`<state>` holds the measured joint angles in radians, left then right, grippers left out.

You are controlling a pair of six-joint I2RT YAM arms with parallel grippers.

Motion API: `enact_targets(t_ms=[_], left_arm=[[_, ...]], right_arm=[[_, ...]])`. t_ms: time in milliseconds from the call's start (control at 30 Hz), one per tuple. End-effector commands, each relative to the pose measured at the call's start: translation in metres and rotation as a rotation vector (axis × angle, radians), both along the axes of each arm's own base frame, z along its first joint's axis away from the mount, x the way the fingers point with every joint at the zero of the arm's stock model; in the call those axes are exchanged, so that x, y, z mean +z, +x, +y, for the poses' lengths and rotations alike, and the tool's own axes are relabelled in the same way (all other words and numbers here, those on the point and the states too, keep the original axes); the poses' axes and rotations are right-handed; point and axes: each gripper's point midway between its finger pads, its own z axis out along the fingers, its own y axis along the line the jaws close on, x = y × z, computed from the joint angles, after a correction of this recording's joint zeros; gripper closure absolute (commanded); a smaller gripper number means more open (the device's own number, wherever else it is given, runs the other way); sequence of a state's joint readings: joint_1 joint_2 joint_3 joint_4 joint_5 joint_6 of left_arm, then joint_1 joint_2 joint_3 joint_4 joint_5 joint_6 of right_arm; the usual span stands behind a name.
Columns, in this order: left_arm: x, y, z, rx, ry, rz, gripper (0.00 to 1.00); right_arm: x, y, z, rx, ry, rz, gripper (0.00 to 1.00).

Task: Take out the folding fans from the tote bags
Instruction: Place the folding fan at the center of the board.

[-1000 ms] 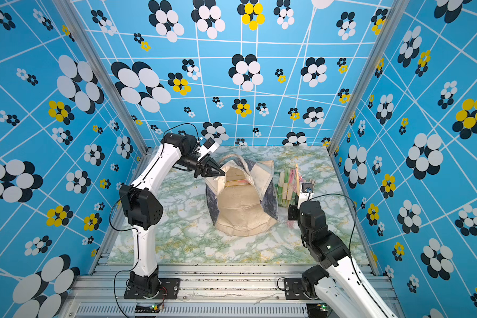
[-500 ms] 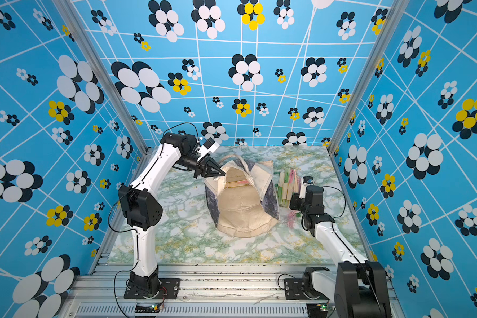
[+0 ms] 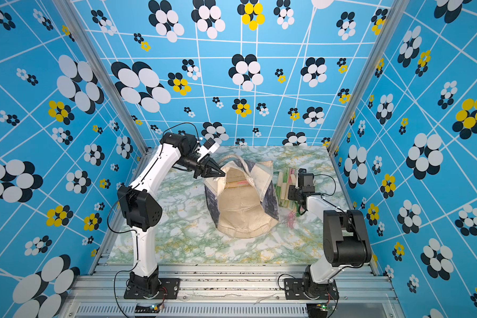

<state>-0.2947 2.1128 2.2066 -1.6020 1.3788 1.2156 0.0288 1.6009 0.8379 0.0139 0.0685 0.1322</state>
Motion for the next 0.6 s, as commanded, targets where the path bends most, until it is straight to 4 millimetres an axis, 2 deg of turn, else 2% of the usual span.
enact_targets(t_ms=[0,200,367,500,567], left_arm=[[0.028,-0.031,0.008,0.0,0.002,0.135,1.0],[0.028,-0.03,0.008,0.001,0.001,0.135,1.0],[0.027,-0.029,0.008,0.003,0.004,0.142,1.0],[0.027,-0.029,0.007,0.002,0.005,0.143,1.0],[0.028,-0.029,0.008,0.003,0.004,0.141,1.0]], right_arm=[[0.009,-0.012,-0.005,-0.014,-0.015,0.016,0.4],[0.051,-0.031,0.013,0.054,0.08,-0.125,0.34],[0.089,-0.056,0.043,0.159,0.235,-0.302,0.29],[0.111,-0.076,0.067,0.248,0.377,-0.392,0.26],[0.123,-0.086,0.085,0.33,0.452,-0.431,0.21]])
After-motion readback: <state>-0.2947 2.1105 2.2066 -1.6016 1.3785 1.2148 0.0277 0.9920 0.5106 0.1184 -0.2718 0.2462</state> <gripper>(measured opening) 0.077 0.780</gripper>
